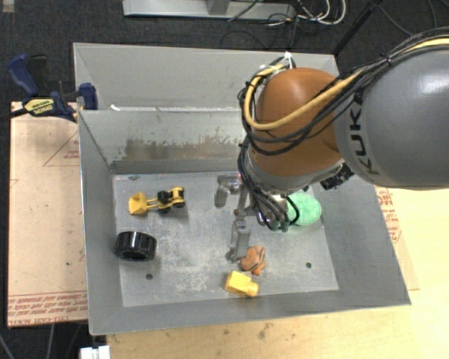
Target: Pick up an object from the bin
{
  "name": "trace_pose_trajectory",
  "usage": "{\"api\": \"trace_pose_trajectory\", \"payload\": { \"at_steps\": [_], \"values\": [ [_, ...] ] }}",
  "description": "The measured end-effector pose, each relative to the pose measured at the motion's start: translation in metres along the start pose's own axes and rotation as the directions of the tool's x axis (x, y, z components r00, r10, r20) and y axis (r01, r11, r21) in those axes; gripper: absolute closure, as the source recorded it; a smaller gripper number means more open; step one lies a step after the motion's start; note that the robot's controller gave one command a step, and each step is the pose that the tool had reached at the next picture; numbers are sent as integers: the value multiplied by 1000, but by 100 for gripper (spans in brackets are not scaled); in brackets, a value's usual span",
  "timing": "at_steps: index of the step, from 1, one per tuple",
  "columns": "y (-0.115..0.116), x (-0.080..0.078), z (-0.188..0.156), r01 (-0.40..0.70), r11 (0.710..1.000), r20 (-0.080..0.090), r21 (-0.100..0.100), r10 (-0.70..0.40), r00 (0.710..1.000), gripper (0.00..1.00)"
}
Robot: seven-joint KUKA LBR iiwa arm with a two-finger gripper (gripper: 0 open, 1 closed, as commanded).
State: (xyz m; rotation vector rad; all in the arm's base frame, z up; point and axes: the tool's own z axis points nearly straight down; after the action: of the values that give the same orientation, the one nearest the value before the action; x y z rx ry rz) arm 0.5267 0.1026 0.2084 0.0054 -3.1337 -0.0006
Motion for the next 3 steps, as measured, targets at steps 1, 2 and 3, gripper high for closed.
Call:
{"api": "trace_pose_trajectory", "payload": {
  "at_steps": [1,2,3],
  "values": [
    [-1,-1,-5,-3,1000,8,-1,3,1000,0],
    [32,-49,22,2,1000,20,-2,-2,1000,0],
    [63,-85,50,52,999,12,-1,-52,999,0]
  ]
}}
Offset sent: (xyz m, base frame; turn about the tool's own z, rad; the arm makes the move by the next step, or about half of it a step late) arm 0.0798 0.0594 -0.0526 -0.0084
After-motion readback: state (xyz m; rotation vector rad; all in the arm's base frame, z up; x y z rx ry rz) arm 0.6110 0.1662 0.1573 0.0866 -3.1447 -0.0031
